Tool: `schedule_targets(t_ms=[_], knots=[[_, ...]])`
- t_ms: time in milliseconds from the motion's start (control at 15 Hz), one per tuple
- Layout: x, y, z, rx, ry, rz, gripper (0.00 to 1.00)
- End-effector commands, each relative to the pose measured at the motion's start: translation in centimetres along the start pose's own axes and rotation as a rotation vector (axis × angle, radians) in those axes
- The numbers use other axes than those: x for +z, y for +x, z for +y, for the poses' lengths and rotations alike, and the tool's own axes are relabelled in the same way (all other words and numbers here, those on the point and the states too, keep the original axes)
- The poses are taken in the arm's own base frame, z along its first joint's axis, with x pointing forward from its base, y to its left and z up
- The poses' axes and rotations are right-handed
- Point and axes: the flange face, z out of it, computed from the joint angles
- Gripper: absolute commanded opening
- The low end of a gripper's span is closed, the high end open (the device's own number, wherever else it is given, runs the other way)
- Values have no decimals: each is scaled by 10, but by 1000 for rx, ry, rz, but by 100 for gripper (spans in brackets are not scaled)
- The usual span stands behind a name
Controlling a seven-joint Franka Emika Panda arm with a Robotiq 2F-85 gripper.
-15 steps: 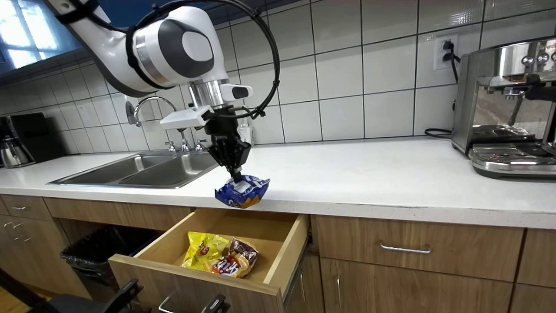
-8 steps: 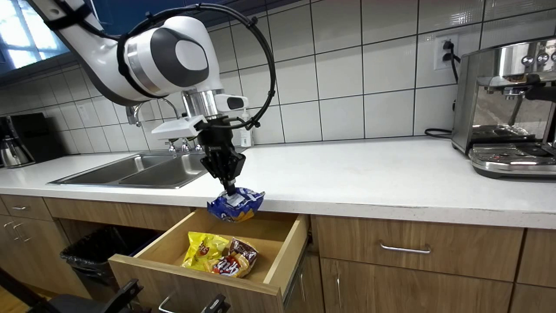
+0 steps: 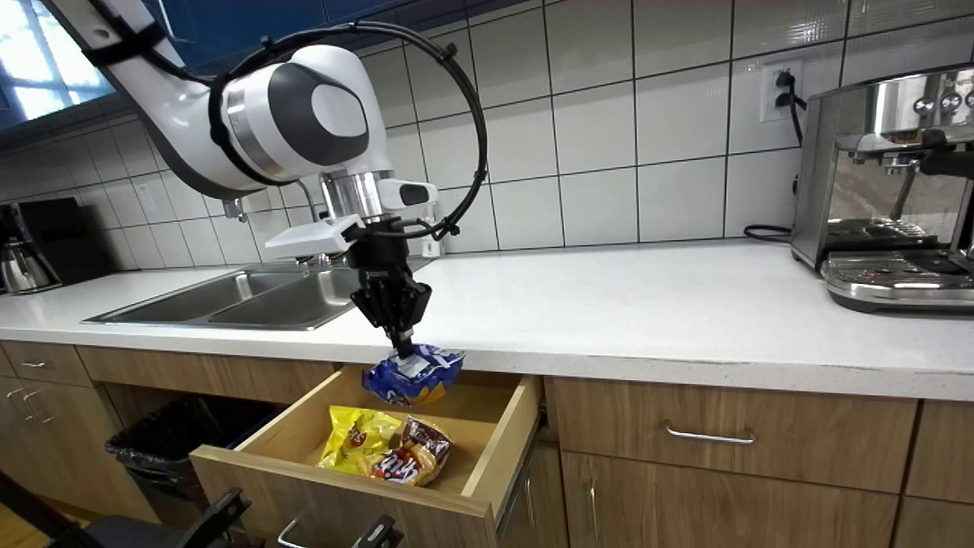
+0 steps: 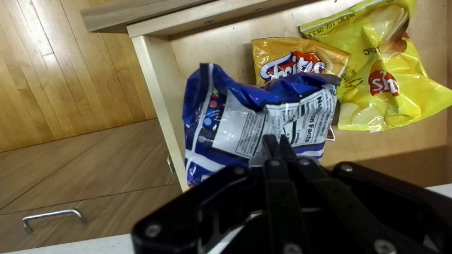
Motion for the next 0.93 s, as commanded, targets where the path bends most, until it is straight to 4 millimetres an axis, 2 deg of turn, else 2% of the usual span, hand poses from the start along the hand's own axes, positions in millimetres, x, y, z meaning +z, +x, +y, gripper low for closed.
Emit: schedule_targets(t_ms=[0,867], knots=[[7,3,4,-12,-25,-17,0],[27,10,3,-23,-43,-57,0]])
